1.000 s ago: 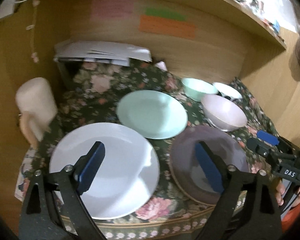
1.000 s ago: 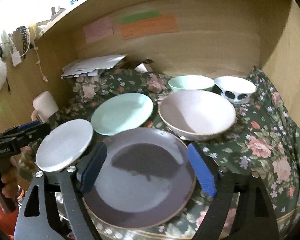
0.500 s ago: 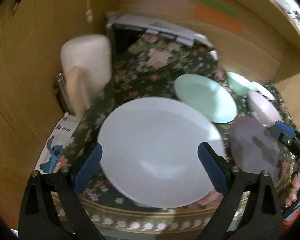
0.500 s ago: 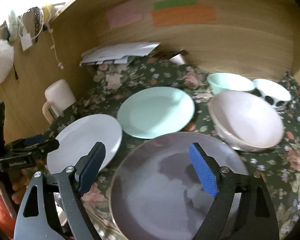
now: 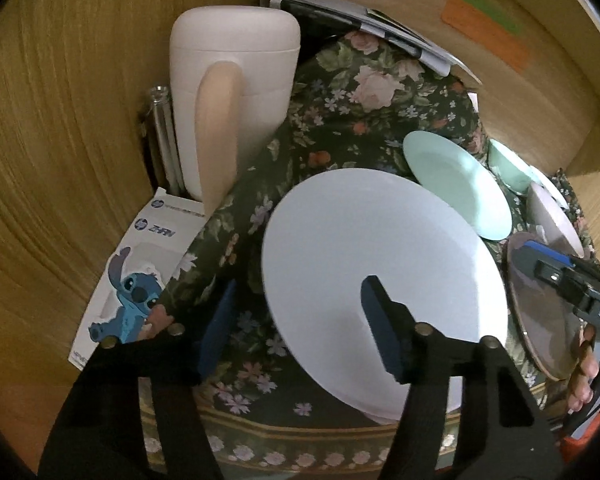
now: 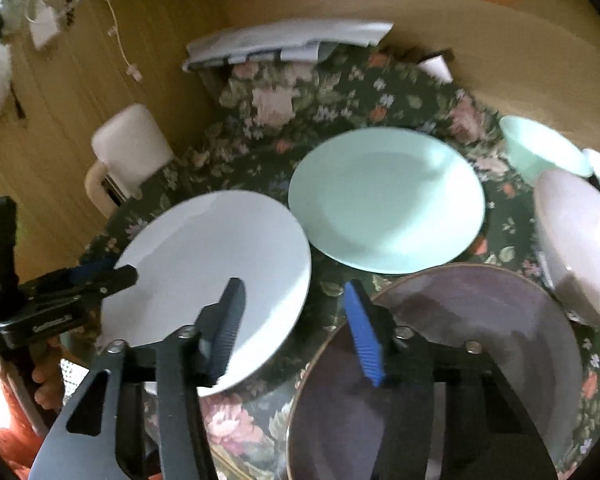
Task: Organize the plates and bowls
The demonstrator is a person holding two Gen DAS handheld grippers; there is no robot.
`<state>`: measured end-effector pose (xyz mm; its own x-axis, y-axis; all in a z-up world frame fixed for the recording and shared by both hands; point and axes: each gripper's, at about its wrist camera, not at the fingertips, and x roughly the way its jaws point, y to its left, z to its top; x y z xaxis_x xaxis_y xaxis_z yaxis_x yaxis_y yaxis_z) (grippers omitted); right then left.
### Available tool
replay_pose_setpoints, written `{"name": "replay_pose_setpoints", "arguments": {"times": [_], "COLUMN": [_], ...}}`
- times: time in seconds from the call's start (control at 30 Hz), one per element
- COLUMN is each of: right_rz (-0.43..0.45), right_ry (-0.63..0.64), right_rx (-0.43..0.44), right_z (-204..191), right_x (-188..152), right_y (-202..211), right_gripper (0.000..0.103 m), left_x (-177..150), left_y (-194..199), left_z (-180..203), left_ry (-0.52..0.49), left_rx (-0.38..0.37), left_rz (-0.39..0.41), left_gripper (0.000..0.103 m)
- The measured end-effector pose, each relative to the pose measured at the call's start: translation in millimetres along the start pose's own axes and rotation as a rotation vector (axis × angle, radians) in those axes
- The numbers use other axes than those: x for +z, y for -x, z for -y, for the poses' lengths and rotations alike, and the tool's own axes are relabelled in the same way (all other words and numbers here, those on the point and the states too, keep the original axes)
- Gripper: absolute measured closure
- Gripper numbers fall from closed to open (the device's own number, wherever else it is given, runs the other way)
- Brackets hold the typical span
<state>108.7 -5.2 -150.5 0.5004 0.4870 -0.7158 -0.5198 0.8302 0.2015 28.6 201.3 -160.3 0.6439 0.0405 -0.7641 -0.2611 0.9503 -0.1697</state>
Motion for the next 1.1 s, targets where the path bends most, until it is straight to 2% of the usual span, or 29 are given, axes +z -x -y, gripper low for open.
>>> {"name": "replay_pose_setpoints", "arguments": {"times": [0.03, 0.33, 0.5, 0.6, 1.1], "right_rz": [-0.023, -0.14, -0.183, -0.198, -0.141], "right_ry": [-0.002, -0.012, 0.002, 0.0, 0.005], "right_rx": [-0.003, -0.02, -0.019, -0.001, 0.0], "right_z": [0.3, 1.4, -2.2, -4.9, -5.4], "right_x": [1.4, 10.0, 11.1, 13.0, 12.3], "right_y": [-6.7, -33.7, -43.4, -48.5, -39.1], "right_gripper": [0.064, 0.075, 0.078, 0.079, 0.079], "left_x": [-0.5, -1.5, -0.6, -0.4, 0.5], "left_y": [-0.2, -4.4, -8.7, -10.1, -11.8], "left_z": [-1.0, -5.9, -4.4, -3.8, 0.1], "left_ry": [-0.005, -0.03, -0.045, -0.042, -0.023], "left_rx": [-0.001, -0.044, -0.076, -0.085, -0.039], "left_rz": [0.0, -0.024, -0.043, -0.045, -0.051], "left_gripper": [0.044, 0.056, 0.064, 0.065, 0.065]}}
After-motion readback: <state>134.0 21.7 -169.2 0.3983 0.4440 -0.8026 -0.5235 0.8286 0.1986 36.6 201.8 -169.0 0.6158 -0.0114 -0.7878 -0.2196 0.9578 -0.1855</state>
